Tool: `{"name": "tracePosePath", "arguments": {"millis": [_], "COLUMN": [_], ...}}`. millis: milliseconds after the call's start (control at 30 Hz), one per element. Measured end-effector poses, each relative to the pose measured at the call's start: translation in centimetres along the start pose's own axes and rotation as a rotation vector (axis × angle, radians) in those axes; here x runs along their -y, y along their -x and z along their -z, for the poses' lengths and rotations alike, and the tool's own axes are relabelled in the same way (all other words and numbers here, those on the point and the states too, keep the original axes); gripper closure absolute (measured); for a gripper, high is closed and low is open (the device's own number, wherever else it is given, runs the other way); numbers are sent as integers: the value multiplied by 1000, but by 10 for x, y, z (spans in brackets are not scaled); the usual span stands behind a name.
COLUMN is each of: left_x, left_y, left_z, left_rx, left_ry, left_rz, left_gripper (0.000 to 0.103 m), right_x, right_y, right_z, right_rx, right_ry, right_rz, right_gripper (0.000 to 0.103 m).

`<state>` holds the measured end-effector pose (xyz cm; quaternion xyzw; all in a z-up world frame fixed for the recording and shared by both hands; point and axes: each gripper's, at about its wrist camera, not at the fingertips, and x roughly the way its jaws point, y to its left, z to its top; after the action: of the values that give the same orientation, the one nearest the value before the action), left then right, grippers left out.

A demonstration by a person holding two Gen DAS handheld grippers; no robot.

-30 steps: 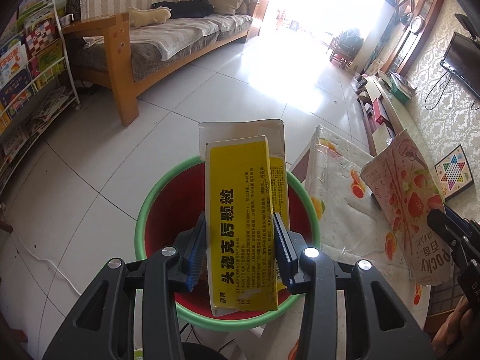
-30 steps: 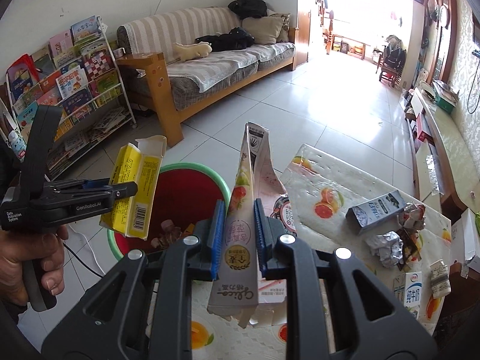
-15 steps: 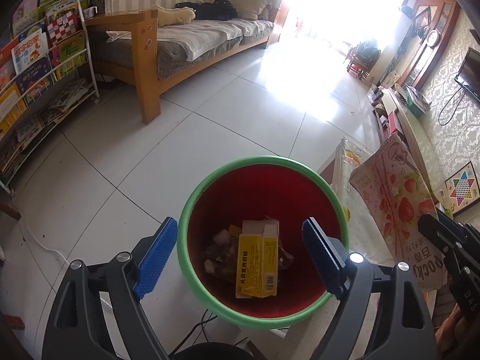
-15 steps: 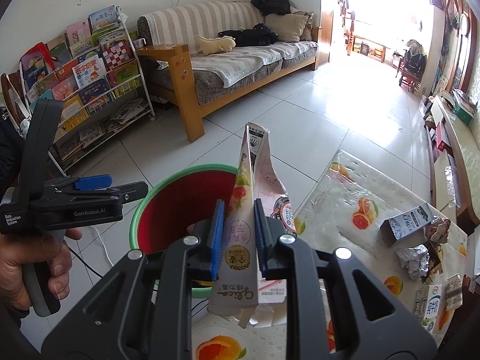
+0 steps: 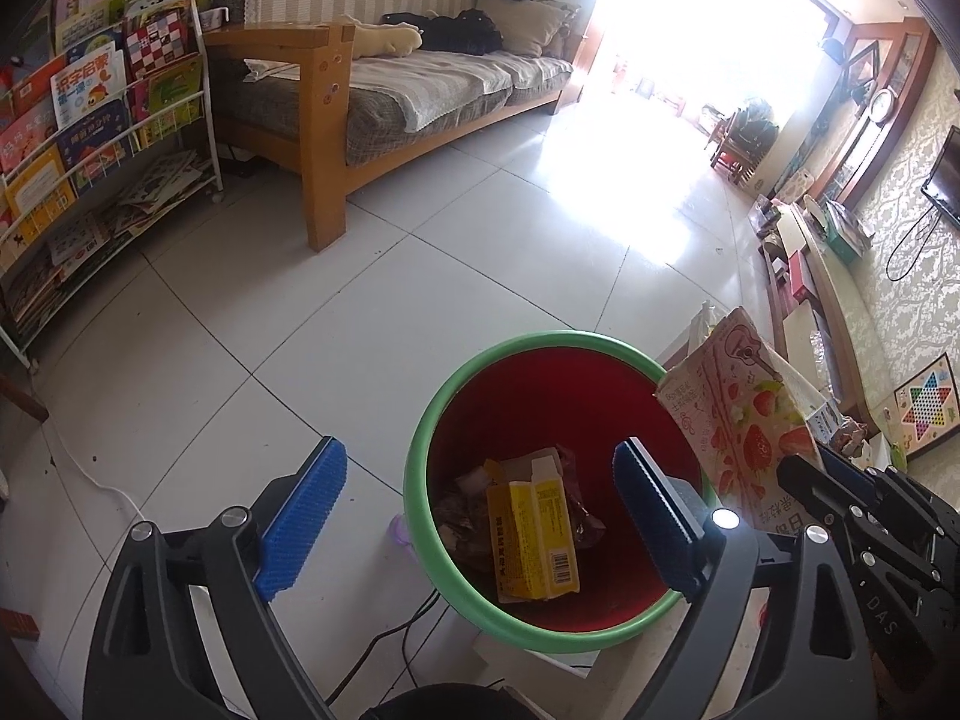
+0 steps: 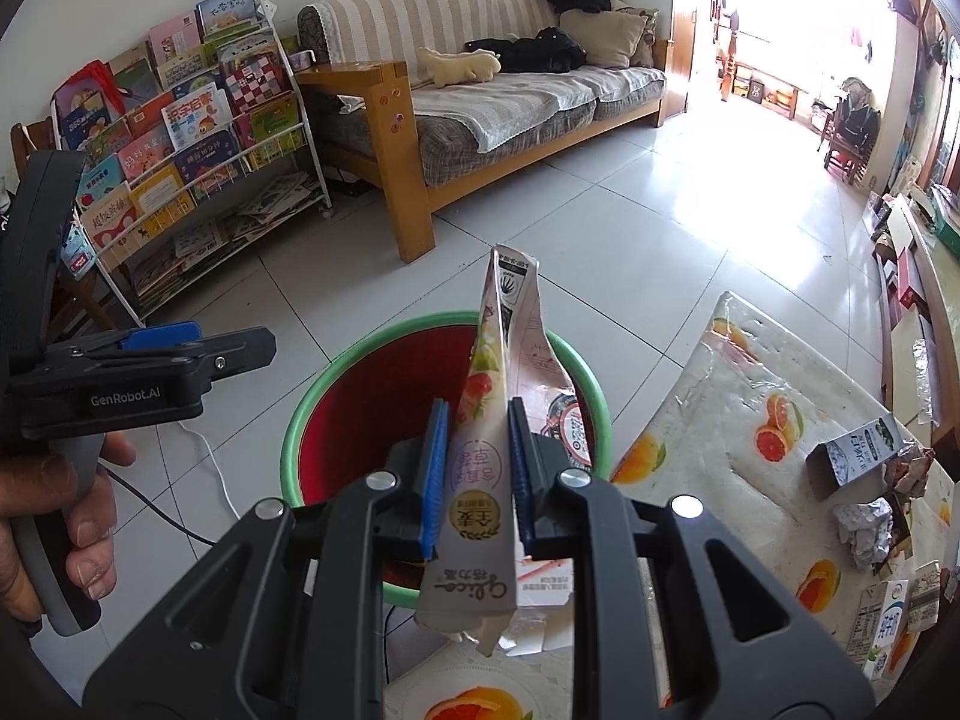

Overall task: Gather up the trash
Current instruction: 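Open both grippers to drop the yellow box and pink carton into the bin, then move both grippers back toward the table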

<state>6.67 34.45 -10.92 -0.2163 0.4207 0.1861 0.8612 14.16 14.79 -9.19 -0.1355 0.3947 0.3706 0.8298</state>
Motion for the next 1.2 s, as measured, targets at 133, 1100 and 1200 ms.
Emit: {"name": "tracePosePath", "arguments": {"millis": [133,1100,1200], "left_x": [-5,117,150], "left_y": [-2,17,18], "left_z": [0,12,20], "left_rx": [-1,25,20], "left_ry": [6,-169,-218], "left_rz": [-5,82,109], "left_gripper": [16,8,8], "right_x": [0,112,138], "right_y": [-4,87,108], "right_z": [0,56,74], "right_rx": [-8,74,88], "right_ry": [-2,-182,-229], "right_rz": [14,237,272], "right_gripper": [46,5,5]}}
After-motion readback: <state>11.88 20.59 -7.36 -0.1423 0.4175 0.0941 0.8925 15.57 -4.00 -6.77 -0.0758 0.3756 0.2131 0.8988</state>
